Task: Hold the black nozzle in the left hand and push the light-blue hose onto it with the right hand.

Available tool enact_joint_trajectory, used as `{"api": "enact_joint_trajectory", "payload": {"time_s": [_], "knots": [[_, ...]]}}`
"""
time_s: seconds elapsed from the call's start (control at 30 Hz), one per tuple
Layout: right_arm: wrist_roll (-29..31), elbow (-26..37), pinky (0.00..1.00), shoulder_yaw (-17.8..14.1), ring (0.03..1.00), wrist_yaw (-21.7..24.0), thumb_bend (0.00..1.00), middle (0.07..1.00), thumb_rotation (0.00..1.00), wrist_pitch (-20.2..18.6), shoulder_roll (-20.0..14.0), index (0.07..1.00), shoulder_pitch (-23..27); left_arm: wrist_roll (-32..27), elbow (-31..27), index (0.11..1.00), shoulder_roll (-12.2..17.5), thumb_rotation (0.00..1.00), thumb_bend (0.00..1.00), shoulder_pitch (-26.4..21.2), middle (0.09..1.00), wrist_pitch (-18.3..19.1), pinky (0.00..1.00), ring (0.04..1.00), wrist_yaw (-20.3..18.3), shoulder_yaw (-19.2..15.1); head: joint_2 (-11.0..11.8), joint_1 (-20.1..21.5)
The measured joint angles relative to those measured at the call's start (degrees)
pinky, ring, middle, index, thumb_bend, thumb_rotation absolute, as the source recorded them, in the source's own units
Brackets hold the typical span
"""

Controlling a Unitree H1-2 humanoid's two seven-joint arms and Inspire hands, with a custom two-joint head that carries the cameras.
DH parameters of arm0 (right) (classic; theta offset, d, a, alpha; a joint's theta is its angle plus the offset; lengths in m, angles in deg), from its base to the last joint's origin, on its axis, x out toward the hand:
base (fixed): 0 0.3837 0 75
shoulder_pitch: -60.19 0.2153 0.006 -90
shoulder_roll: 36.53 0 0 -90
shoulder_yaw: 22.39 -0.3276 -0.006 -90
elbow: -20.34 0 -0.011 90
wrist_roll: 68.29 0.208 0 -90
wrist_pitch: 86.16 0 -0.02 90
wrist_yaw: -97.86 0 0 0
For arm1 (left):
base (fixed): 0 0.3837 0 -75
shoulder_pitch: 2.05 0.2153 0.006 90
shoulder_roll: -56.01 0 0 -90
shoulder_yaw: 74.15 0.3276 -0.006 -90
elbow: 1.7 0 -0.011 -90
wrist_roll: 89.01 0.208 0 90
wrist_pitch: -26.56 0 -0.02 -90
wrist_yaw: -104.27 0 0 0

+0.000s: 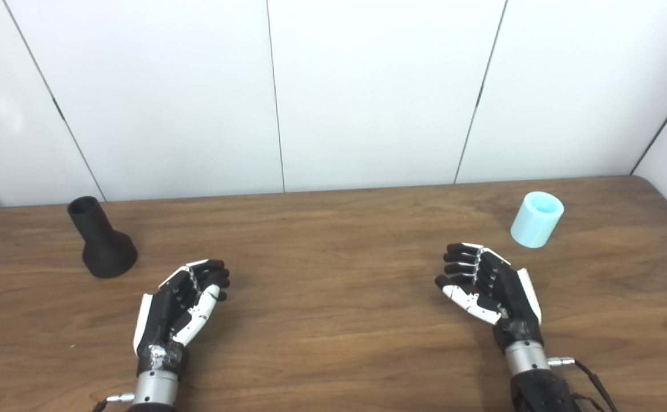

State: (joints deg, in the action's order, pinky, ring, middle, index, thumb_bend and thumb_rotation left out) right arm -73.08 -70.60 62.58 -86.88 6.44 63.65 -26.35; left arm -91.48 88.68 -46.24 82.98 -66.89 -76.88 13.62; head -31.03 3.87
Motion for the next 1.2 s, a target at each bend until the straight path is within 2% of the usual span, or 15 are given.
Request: {"api": "enact_joint_trajectory", "payload": {"time_s": [0.47,0.57,0.63,0.7,0.9,0.97,1.03,1.1,1.13,1.2], "knots": [[-0.09,0.02,0.52,0.02,0.6,-0.03,0.33,0.631,0.03,-0.01,0.01,0.625,0.0,0.02,0.05,0.609,-0.01,0.21,0.28,-0.02,0.63,0.0,0.58,0.627,0.04,-0.06,0.09,0.0],[-0.18,0.02,0.52,0.1,0.605,-0.06,0.33,0.635,0.03,-0.01,0.02,0.627,0.0,0.0,0.12,0.608,0.04,0.24,0.29,-0.01,0.633,-0.09,0.58,0.63,0.05,-0.14,0.53,0.61],[-0.4,0.09,0.52,0.21,0.609,-0.14,0.32,0.638,0.02,-0.01,0.06,0.631,-0.07,-0.08,0.1,0.598,0.11,0.28,0.26,0.06,0.625,-1.12,0.56,0.622,0.03,-0.52,0.53,0.88],[-0.51,0.3,0.52,0.34,0.605,-0.2,0.33,0.636,0.02,-0.11,0.23,0.631,-0.2,-0.25,0.04,0.594,0.08,0.29,0.25,0.25,0.613,-3.87,0.54,0.609,0.13,-1.06,0.44,1.05],[-0.82,0.95,0.52,0.65,0.604,-0.29,0.33,0.637,0.05,-0.38,0.8,0.631,-0.5,0.09,-1.5,0.561,0.81,0.25,0.42,1.78,0.573,-8.13,0.55,0.564,2.81,-6.03,0.7,0.79],[-0.84,0.95,0.52,0.62,0.606,-0.3,0.34,0.637,0.05,-0.37,0.76,0.631,-0.52,0.39,-0.87,0.561,1.9,0.12,0.44,1.66,0.575,-9.4,0.57,0.563,3.52,-7.65,0.97,-0.34],[-0.79,0.94,0.52,0.51,0.604,-0.3,0.34,0.634,0.04,-0.33,0.63,0.631,-0.61,0.19,0.67,0.555,3.11,0.07,0.46,0.81,0.567,-11.53,0.56,0.558,4.33,-9.17,1.05,-1.57],[-0.28,0.94,0.53,0.34,0.604,-0.12,0.34,0.634,0.04,-0.33,0.28,0.632,-0.63,0.28,1.55,0.544,3.67,0.09,0.49,-0.01,0.557,-11.59,0.55,0.557,5.84,-10.9,1.06,-2.54],[0.19,0.94,0.53,0.24,0.608,0.0,0.34,0.638,0.03,-0.33,0.12,0.635,-0.67,0.4,1.52,0.511,3.67,0.07,0.5,-0.03,0.548,-11.44,0.54,0.55,6.74,-11.57,1.14,-2.81],[1.14,0.9,0.53,-0.06,0.608,0.33,0.34,0.639,0.02,-0.29,-0.07,0.635,-0.75,0.39,1.5,0.495,3.33,0.07,0.5,-0.24,0.548,-11.25,0.51,0.547,8.1,-12.54,1.23,-5.88]]}}
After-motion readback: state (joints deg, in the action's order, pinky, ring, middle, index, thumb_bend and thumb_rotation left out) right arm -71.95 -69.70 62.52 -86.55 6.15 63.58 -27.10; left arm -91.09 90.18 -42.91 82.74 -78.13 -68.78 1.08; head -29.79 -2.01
